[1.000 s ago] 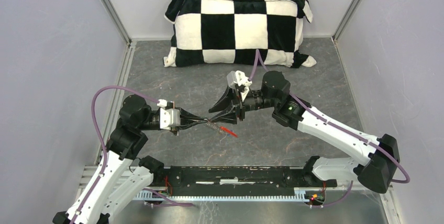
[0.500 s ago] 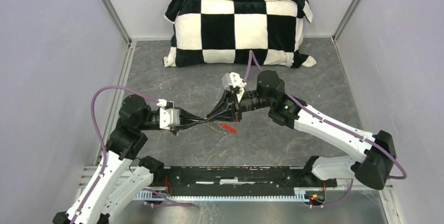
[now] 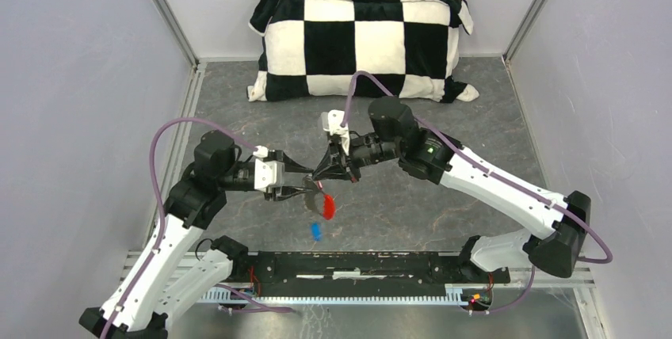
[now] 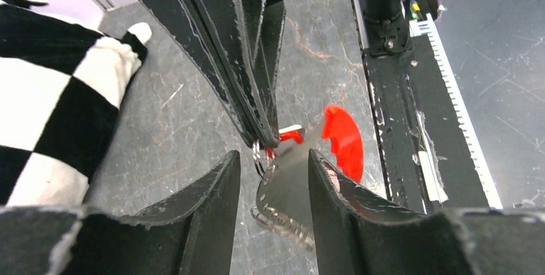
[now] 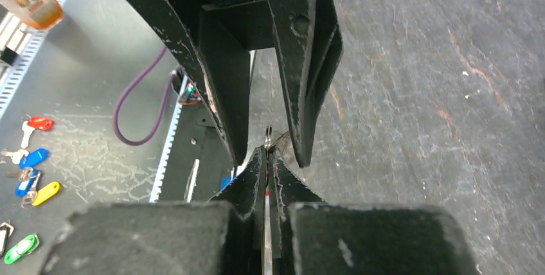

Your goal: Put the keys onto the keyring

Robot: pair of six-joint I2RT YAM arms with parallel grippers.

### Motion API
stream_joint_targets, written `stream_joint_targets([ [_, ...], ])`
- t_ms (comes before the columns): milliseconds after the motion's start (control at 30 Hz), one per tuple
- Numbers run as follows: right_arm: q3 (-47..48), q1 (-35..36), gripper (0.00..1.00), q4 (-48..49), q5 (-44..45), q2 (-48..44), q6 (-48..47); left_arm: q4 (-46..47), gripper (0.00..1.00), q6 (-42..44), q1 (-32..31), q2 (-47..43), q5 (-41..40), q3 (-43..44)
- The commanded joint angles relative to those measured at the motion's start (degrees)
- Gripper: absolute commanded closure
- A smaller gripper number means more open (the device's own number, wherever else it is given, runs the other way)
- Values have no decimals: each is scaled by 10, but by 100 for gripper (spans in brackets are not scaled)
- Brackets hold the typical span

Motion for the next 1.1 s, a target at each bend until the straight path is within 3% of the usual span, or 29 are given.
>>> stream_joint_targets([
  [0, 83, 24, 100, -130, 67, 31, -78, -114, 51, 120, -1, 41, -2, 61],
  [300, 149, 47, 100, -220, 114, 65, -117, -254, 58, 255, -1, 67, 6, 119],
  [433, 168, 51, 100, -239, 115, 75, -123, -274, 60, 285, -2, 68, 3, 119],
  [700, 200, 61, 100, -269, 117, 98, -131, -238, 61, 270, -2, 73, 12, 113],
  [1067, 246, 72, 100, -292, 116, 133, -139, -214, 82, 242, -2, 60, 27, 86],
])
